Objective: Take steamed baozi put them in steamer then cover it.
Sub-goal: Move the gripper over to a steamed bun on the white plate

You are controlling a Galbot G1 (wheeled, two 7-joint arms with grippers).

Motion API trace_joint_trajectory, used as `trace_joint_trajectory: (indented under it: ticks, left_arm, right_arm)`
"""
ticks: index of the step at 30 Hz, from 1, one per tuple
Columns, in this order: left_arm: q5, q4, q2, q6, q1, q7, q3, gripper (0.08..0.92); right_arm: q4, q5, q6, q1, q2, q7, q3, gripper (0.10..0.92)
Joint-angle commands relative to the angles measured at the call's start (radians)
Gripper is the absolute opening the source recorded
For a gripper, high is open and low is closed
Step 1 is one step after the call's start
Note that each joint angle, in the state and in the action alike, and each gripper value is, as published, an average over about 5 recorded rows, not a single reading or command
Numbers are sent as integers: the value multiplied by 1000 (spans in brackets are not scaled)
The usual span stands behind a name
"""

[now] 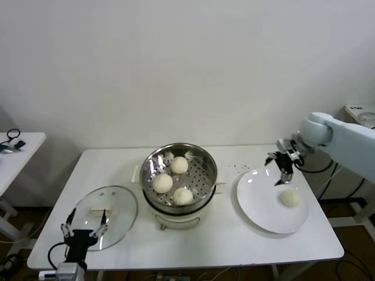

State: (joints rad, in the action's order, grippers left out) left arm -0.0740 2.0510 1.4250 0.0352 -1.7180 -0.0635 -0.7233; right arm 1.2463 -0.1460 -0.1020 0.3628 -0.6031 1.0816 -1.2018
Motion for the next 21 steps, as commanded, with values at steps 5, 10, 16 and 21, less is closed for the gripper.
trace_joint_trajectory:
  ticks: [5,10,16,21]
  left_arm:
    - [-11,0,14,-4,-12,1,-6,823]
    - [-21,-1,22,-2,-10,0,-4,823]
    - [-27,-6,27,0,-7,-1,-5,823]
    - [-28,-13,27,1,-5,-2,-6,823]
  right_arm:
    - [-174,258,20,-395,45,-8,341,823]
    - [-236,272,36,-396,-6,-9,355,823]
    - [-286,292,49,-397,-51,-6,351,823]
    - [-308,308,61,-397,-81,-14,350,823]
